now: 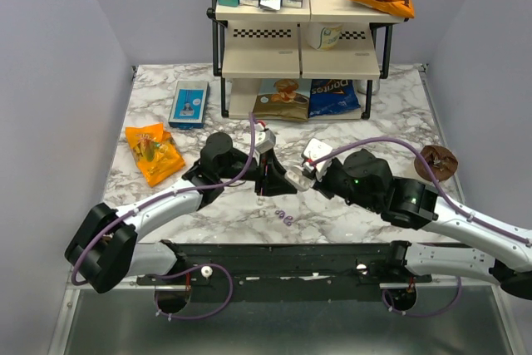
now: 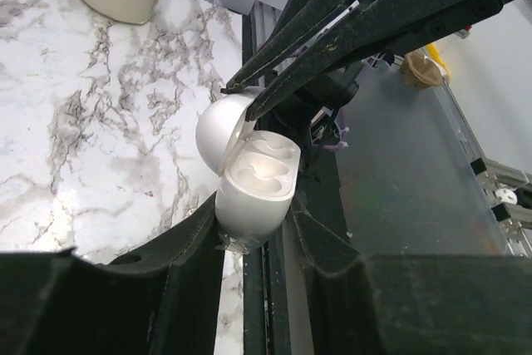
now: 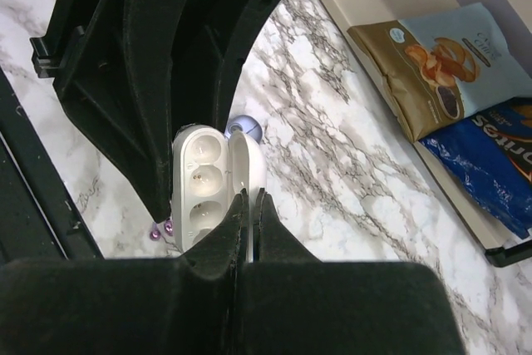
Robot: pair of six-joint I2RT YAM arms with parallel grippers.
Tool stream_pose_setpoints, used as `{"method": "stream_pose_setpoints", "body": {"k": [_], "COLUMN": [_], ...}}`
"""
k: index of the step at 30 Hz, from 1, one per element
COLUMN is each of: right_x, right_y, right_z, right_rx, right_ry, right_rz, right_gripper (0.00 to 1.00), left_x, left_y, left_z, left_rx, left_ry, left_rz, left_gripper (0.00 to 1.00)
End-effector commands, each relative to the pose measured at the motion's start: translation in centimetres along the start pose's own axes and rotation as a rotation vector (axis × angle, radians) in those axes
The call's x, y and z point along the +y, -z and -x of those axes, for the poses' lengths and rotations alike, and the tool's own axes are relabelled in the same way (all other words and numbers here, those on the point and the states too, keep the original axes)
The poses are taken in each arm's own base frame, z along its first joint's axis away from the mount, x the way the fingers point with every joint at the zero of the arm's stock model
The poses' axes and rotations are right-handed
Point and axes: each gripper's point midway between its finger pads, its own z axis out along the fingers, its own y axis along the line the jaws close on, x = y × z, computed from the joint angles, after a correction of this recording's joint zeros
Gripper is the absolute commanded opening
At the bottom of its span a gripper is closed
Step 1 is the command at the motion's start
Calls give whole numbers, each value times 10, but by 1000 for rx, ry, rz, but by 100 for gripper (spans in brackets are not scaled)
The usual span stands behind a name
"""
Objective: Insert the wireless bluetooth earbuds into the charging case
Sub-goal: Open the charging case.
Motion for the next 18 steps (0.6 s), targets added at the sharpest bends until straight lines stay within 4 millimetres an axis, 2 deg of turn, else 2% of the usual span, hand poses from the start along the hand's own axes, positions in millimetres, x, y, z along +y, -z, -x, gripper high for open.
{"method": "stream_pose_setpoints", "body": {"k": [1, 3, 6, 9, 13, 17, 18], "right_x": [5, 5, 6, 6, 8, 9, 10], "right_y": [5, 6, 6, 6, 4, 4, 3], "right_z": [14, 15, 16, 16, 15, 17, 17], "right_rx": [-58, -61, -65, -66, -62, -69, -70], "right_ry": [-28, -32, -37, -40, -40, -47, -49], "right_rz": [31, 30, 35, 40, 43, 48, 51], "right_gripper": [1, 1, 1, 1, 1, 1, 1], "left_x": [-3, -2, -2, -5, -7, -12, -13], "left_y": [0, 0, 2, 2, 1, -1, -2], "left_z": [18, 19, 22, 25, 26, 24, 22], "left_rx": [-71, -75, -91, -101, -104, -94, -89], "left_ry": [-83, -77, -85, -96, -98, -105, -104], "left_rz": [13, 25, 39, 35, 30, 3, -5], "left_gripper": [41, 65, 82, 85, 84, 74, 69]}}
